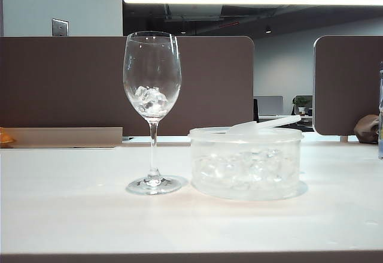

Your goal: Pick up an ice shovel filled with ice cubes and pour the ice from the shovel into the glass.

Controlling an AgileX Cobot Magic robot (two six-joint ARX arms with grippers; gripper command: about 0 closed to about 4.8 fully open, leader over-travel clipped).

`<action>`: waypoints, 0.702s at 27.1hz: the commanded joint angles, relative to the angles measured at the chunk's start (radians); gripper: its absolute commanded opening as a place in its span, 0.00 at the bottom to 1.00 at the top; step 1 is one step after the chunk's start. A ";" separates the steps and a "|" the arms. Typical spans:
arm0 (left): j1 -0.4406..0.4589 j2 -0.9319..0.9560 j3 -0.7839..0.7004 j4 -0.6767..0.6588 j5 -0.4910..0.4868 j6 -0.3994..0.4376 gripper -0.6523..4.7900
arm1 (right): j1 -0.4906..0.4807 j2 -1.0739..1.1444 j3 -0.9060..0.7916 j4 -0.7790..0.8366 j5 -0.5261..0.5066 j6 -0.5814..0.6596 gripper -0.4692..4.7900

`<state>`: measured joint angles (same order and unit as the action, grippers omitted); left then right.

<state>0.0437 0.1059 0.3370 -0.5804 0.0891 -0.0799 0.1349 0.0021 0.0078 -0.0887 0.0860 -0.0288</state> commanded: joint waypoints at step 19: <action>0.000 -0.100 -0.024 0.021 0.002 0.000 0.11 | -0.166 0.000 -0.007 0.010 0.002 -0.005 0.08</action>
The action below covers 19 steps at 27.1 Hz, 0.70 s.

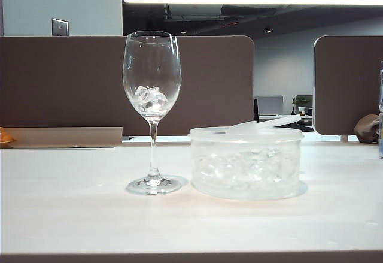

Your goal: Pick up an ice shovel filled with ice cubes and pour the ice from the shovel into the glass.

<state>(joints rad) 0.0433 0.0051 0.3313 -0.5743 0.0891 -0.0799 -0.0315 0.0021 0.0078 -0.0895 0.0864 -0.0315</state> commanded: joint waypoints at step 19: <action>0.000 0.001 -0.259 0.215 -0.032 0.001 0.11 | 0.001 0.000 -0.007 0.011 0.001 -0.003 0.08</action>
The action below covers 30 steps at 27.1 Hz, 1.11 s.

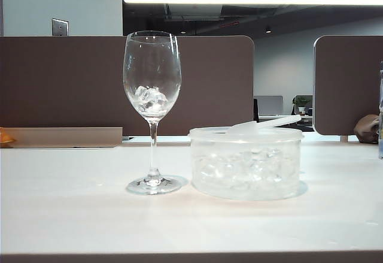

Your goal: Pick up an ice shovel filled with ice cubes and pour the ice from the shovel into the glass.

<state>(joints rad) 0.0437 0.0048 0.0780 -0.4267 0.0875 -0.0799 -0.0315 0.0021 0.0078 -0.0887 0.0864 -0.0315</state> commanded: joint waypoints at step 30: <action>0.000 0.001 -0.071 0.300 -0.103 0.000 0.11 | 0.001 0.000 -0.007 0.010 0.002 -0.003 0.08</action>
